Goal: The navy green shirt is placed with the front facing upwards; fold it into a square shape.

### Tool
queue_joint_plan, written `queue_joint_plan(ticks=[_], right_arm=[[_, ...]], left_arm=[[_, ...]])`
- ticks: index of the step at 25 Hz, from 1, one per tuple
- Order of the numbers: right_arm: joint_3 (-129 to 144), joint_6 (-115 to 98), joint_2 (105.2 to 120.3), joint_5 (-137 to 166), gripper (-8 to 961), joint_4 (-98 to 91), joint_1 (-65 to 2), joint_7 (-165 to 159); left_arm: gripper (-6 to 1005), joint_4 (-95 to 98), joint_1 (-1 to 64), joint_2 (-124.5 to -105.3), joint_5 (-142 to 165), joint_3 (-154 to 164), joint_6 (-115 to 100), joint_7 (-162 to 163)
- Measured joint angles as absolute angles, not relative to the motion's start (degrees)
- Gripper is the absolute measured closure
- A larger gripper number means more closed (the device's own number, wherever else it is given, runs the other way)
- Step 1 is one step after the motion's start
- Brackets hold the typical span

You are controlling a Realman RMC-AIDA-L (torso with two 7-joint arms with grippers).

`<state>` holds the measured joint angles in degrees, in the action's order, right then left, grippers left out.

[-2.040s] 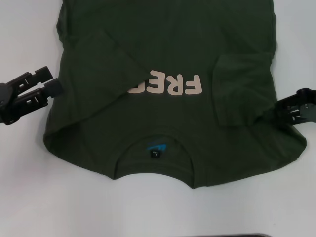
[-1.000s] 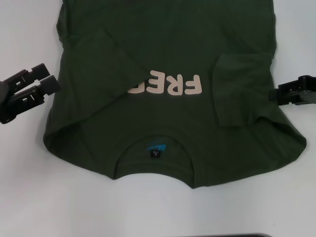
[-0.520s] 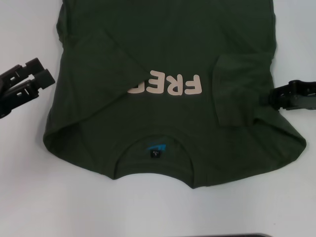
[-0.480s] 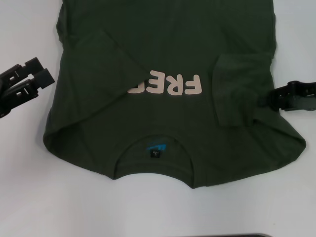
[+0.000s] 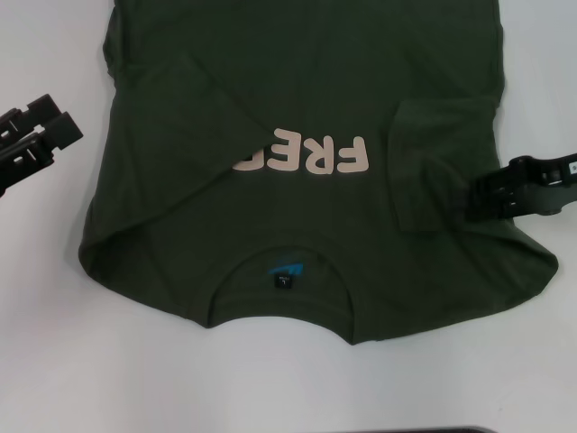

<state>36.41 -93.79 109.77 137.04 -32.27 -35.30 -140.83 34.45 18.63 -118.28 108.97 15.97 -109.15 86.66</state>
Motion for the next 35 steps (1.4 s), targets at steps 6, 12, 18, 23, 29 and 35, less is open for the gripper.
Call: queue_joint_plan(ticks=[6, 12, 18, 23, 29, 35], right_arm=[[33.7, -96.3, 108.30, 137.0, 489, -34.7, -35.1, -141.2], [29.2, -96.6, 108.14, 137.1, 487, -41.1, -34.2, -139.6], [31.7, -99.6, 107.34, 141.8, 484, -41.5, -33.9, -138.5], [31.5, -100.0, 107.16, 144.7, 483, -41.5, -32.9, -139.5], [31.7, -95.5, 109.48, 144.8, 480, -41.1, -31.9, -139.1], [31.9, -93.7, 111.00, 145.3, 478, -39.5, -32.2, -139.2]], left_arm=[[158, 34.5, 18.6, -118.32, 109.0, 15.5, -109.4, 86.7], [162, 34.5, 18.5, -118.22, 109.0, 15.2, -109.6, 87.1], [167, 34.5, 18.5, -118.17, 108.4, 15.2, -109.4, 87.5], [170, 34.5, 18.6, -118.19, 108.3, 15.2, -109.4, 87.5], [174, 34.5, 18.7, -118.23, 108.3, 15.2, -109.2, 87.5], [178, 34.5, 18.9, -118.21, 108.2, 15.2, -109.2, 87.5]])
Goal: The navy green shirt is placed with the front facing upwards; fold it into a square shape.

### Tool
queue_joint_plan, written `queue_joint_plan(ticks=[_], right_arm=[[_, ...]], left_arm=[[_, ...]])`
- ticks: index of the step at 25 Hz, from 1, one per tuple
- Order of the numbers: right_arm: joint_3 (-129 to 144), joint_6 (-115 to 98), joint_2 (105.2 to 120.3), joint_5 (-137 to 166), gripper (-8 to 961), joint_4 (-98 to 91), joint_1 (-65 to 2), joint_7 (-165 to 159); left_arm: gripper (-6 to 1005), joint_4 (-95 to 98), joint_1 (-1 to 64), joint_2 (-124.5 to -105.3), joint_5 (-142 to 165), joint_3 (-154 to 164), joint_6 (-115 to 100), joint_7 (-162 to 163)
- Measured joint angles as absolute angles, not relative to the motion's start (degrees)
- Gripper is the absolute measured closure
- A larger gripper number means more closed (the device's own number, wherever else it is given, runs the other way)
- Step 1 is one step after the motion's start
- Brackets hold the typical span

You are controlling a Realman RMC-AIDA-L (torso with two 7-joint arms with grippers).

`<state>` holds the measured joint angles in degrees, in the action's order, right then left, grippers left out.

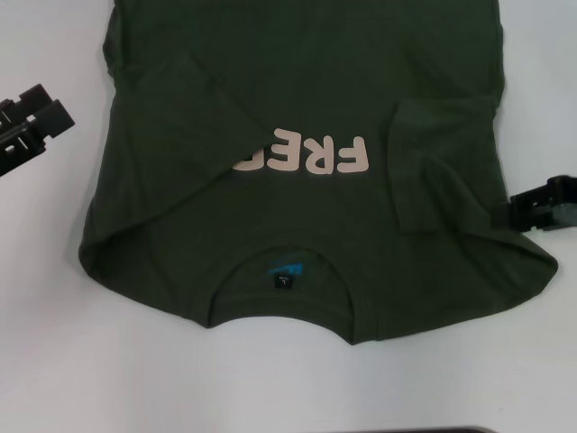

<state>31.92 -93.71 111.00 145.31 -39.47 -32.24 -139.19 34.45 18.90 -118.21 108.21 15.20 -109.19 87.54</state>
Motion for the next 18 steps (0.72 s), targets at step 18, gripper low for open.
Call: queue_joint_plan(ticks=[18], right_arm=[[33.2, -103.6, 107.95, 146.1, 472, -38.7, -32.1, -141.8]], left_arm=[[191, 34.4, 18.9, -118.26, 108.1, 15.2, -109.1, 87.5]])
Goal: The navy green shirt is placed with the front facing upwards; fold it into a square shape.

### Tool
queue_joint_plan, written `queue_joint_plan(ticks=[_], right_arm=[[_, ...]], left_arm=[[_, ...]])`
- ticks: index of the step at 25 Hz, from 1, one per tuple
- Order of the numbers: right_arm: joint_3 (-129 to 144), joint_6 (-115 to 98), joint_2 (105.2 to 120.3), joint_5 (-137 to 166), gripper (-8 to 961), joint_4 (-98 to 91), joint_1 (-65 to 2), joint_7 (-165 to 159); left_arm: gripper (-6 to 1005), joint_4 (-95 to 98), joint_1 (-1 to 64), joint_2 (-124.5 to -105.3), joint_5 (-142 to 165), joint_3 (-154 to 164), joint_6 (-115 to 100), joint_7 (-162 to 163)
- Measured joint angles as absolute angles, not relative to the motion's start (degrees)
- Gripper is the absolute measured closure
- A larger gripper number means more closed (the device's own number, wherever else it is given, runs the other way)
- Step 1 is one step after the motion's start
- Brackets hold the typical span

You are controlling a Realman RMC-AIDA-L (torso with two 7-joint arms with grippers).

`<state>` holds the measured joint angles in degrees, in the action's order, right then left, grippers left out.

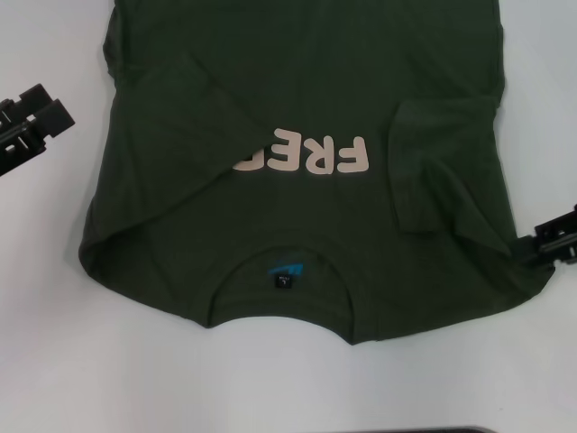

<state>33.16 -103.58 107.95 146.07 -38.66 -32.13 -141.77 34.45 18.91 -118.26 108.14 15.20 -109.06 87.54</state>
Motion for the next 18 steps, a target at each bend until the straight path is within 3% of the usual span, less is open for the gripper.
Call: queue_joint_plan(ticks=[4, 7, 10, 15, 18], right_arm=[[28.5, -104.5, 107.03, 141.5, 470, -42.9, -31.8, -139.2], [20.0, -103.6, 107.21, 129.7, 469, -44.2, -31.4, -132.9], [16.2, -100.9, 107.34, 118.1, 468, -39.5, -30.9, -123.5], [17.3, -93.7, 106.08, 115.1, 466, -30.5, -31.0, -117.4], [17.6, -93.5, 106.31, 115.3, 322, -30.1, -30.7, -115.8]], left_arm=[[193, 34.5, 18.9, -118.27, 108.1, 15.2, -109.1, 87.5], [196, 34.5, 19.1, -118.15, 108.1, 15.2, -109.1, 87.6], [198, 34.5, 19.3, -117.70, 108.1, 15.3, -109.5, 88.9], [201, 34.5, 19.5, -116.42, 108.3, 15.7, -109.7, 93.3], [203, 34.5, 19.4, -116.04, 108.5, 15.7, -109.6, 94.8]])
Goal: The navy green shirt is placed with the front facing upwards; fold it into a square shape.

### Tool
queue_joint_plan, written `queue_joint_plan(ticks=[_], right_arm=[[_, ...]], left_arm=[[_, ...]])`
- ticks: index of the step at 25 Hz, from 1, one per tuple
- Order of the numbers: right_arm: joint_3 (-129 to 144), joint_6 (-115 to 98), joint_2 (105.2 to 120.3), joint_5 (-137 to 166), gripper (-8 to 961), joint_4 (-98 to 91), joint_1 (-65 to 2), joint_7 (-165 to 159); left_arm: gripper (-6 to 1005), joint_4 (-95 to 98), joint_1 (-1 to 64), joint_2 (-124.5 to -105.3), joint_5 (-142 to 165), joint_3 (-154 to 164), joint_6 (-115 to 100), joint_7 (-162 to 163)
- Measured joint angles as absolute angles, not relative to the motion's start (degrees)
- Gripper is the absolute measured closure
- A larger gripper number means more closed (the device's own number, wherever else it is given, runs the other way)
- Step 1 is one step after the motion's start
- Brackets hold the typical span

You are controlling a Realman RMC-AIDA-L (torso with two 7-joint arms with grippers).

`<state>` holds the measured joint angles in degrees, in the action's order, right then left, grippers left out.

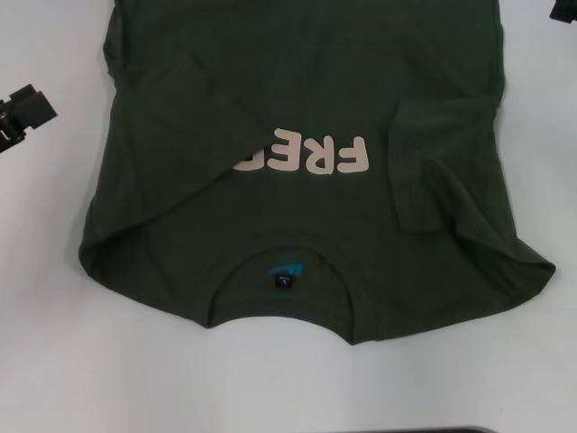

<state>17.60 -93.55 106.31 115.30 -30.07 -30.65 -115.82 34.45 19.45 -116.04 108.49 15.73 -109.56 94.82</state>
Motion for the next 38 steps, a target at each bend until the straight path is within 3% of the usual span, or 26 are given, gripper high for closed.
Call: queue_joint_plan(ticks=[8, 15, 21, 26, 38], right_arm=[[21.1, -95.4, 106.62, 115.8, 39, -30.6, -29.9, -113.8], [24.5, -96.2, 108.73, 115.9, 40, -34.7, -29.2, -111.7], [26.2, -101.2, 108.78, 116.5, 44, -36.2, -27.8, -112.5], [26.4, -101.1, 109.40, 119.1, 47, -36.5, -26.0, -112.1], [26.4, -101.2, 109.43, 119.7, 48, -37.1, -24.2, -112.2]], left_arm=[[209, 34.5, 19.9, -115.99, 108.7, 15.9, -109.6, 95.6], [214, 35.9, 19.8, -115.73, 109.1, 17.3, -109.9, 99.1], [218, 40.3, 18.9, -112.98, 112.4, 21.6, -110.9, 117.6], [221, 40.5, 18.9, -111.86, 118.9, 21.7, -105.3, 130.0], [241, 39.5, 22.7, -113.39, 133.2, 23.6, -96.4, 137.0]])
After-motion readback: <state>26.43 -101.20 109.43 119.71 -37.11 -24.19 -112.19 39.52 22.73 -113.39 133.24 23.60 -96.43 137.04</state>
